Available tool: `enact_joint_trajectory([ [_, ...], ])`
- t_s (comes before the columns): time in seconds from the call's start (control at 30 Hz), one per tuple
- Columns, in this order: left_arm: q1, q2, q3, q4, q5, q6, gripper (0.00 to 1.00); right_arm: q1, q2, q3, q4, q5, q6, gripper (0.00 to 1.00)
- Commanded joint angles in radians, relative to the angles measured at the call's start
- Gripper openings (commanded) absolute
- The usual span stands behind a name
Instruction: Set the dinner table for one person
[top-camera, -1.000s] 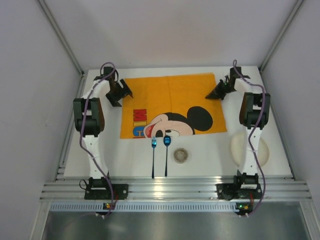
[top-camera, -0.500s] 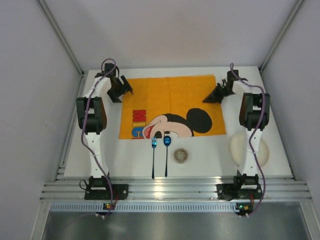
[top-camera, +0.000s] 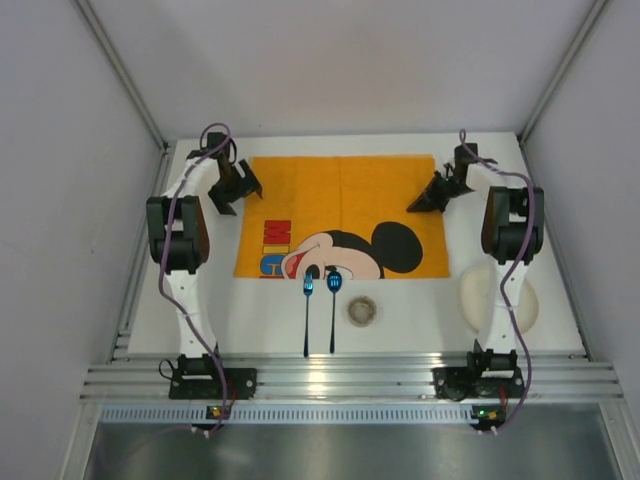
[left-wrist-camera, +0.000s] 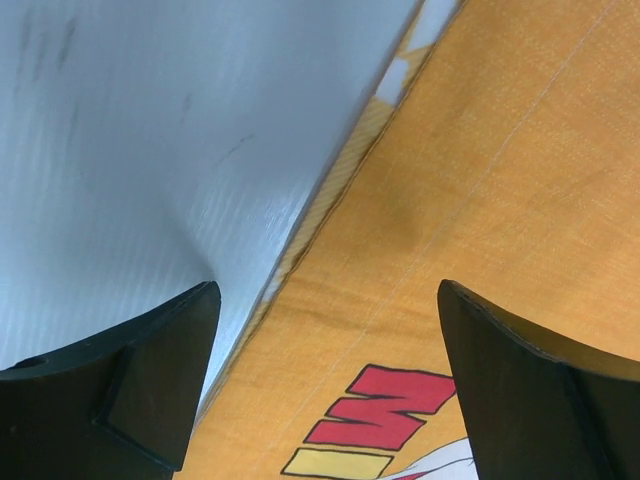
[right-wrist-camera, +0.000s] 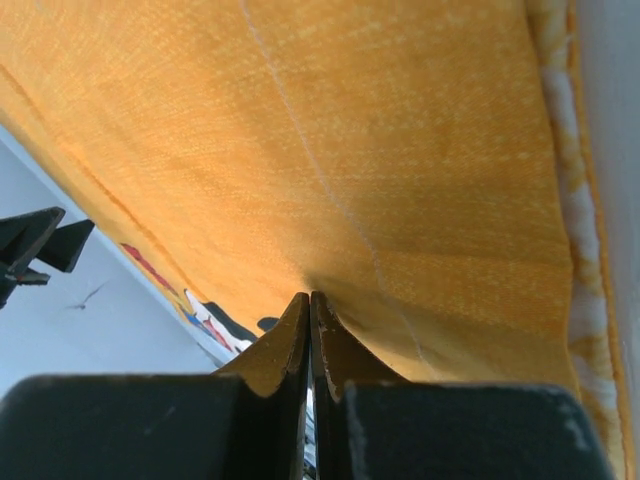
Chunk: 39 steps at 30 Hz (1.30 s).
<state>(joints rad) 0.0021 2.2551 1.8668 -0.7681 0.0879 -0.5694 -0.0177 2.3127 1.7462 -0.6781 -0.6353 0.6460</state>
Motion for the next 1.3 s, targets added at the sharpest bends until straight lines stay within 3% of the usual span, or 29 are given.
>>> enact_joint_trajectory([
  [0.0,0.004,-0.136,-0.014,-0.023,-0.053,0.019,0.96,0.010,-0.032,0.116,0.003,0.016,-0.022,0.00],
  [0.17,0.001,-0.284,-0.044,-0.065,-0.112,0.020,0.98,0.050,-0.053,0.217,-0.021,-0.029,-0.002,0.06],
  [0.27,0.001,-0.437,-0.202,0.010,-0.149,0.013,0.98,0.062,-0.136,0.204,-0.043,-0.004,-0.003,0.27],
  [0.3,0.001,-0.478,-0.318,0.039,-0.095,0.013,0.98,0.064,-0.162,0.173,-0.049,0.005,-0.011,0.40],
  [0.33,0.002,-0.550,-0.371,0.061,-0.052,0.009,0.98,0.067,-0.192,0.155,-0.051,0.016,-0.016,0.46],
  [0.37,-0.052,-0.581,-0.418,0.090,-0.034,0.005,0.93,0.067,-0.257,0.130,-0.054,0.037,-0.023,0.50],
  [0.4,-0.079,-0.633,-0.496,0.092,-0.027,0.009,0.91,0.070,-0.292,0.075,-0.066,0.052,-0.043,0.61],
  [0.6,-0.453,-0.759,-0.691,0.108,-0.148,-0.022,0.86,0.076,-0.596,-0.218,-0.115,0.201,-0.120,0.88],
  [0.67,-0.563,-0.767,-0.725,0.110,-0.203,-0.052,0.85,0.078,-0.700,-0.304,-0.123,0.236,-0.129,0.89],
  [0.87,-0.678,-0.701,-0.816,0.130,-0.229,-0.098,0.67,0.079,-0.903,-0.597,-0.133,0.256,-0.131,0.89],
  [1.07,-0.752,-0.675,-0.894,0.162,-0.225,-0.142,0.54,0.079,-1.029,-0.686,-0.172,0.296,-0.134,0.88],
  [1.27,-0.761,-0.674,-0.956,0.214,-0.200,-0.164,0.52,0.078,-1.072,-0.708,-0.204,0.318,-0.140,0.88],
])
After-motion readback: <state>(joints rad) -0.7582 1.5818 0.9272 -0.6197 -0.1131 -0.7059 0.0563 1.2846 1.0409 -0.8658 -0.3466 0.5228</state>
